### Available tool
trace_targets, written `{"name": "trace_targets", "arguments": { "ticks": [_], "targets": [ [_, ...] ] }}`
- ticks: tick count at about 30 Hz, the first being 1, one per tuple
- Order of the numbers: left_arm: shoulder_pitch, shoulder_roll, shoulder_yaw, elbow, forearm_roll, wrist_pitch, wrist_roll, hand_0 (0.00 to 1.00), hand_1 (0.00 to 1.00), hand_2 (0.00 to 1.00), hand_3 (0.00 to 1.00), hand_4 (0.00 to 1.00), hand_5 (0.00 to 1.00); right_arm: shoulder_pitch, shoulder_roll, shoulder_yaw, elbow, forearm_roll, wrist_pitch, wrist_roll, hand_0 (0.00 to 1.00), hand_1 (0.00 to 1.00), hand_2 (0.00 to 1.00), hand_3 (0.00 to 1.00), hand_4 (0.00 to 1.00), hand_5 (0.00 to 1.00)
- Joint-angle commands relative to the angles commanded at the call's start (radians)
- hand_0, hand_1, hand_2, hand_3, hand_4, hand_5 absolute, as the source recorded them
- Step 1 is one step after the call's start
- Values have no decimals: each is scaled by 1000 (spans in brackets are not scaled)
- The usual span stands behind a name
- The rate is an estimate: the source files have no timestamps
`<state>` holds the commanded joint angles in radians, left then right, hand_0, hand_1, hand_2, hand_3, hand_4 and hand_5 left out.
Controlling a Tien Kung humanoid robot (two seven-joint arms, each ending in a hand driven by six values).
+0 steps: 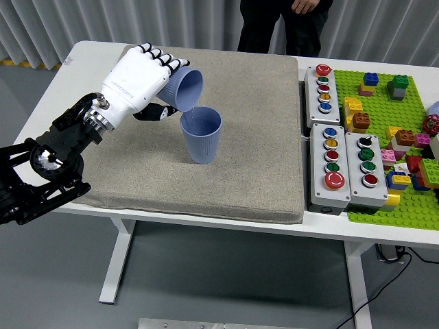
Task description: Pick cup pour cup place
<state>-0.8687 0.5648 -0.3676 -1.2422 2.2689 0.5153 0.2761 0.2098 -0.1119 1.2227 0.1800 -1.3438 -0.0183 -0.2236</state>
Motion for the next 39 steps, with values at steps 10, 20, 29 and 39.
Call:
{"name": "trace_targets", "arguments": {
  "ticks": [10,20,29,39],
  "targets": [
    [-5,0,7,-5,0,5,8,609,558,545,546,667,220,-1,1,-6,0,6,-1,0,689,657,573,581,2,2],
    [0,-2,-4,-8,0,9,5,611,559,545,545,665,216,0,0,-9,0,9,-1,-1,690,657,572,582,2,2],
    [7,1,-2,-10,0,11,4,611,561,545,546,665,214,-4,1,-10,0,7,-1,-3,689,657,572,581,2,2],
    [51,-8,-48,0,-31,59,-55,605,553,542,545,664,210,-8,4,-12,0,2,0,-6,688,657,573,581,2,2]
  ]
}}
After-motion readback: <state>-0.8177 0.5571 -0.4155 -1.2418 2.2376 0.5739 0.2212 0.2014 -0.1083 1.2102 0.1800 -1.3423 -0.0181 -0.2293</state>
